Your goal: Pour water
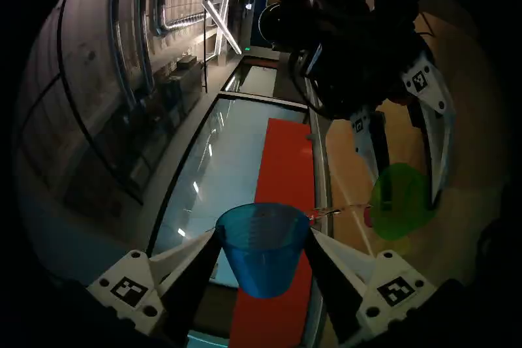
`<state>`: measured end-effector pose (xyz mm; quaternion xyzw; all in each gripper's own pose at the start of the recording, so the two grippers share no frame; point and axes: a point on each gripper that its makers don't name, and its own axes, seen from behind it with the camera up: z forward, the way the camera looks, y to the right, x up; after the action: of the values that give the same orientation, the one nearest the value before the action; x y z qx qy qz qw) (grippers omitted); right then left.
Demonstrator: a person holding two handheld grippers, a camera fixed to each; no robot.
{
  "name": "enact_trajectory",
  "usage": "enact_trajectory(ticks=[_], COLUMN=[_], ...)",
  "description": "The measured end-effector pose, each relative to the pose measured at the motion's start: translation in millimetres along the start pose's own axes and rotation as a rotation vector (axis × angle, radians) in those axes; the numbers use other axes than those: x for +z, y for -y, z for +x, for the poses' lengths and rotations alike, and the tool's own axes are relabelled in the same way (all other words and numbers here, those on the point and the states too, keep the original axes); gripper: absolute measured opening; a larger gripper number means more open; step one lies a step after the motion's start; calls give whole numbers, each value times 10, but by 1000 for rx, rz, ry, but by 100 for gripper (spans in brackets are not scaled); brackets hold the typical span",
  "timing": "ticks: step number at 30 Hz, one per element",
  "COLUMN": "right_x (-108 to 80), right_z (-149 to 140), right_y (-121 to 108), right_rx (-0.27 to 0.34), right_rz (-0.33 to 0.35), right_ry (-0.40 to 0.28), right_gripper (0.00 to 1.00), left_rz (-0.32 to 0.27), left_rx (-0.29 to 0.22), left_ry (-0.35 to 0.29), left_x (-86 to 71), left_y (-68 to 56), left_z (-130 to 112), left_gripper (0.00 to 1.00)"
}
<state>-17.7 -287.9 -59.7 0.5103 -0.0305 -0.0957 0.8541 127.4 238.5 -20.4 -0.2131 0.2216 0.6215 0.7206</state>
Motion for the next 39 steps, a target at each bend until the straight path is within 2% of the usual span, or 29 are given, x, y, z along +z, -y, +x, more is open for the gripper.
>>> enact_trajectory(ticks=[27, 39], right_x=[15, 22], right_z=[-44, -43], right_y=[-33, -33], right_rx=[5, 8], right_rz=[-5, -6], right_ry=[1, 0], right_gripper=[88, 88], left_rz=[1, 7], left_rx=[102, 158], left_ry=[-2, -3], left_x=[-6, 30], left_y=[-27, 49], left_z=[46, 71], left_gripper=[86, 86])
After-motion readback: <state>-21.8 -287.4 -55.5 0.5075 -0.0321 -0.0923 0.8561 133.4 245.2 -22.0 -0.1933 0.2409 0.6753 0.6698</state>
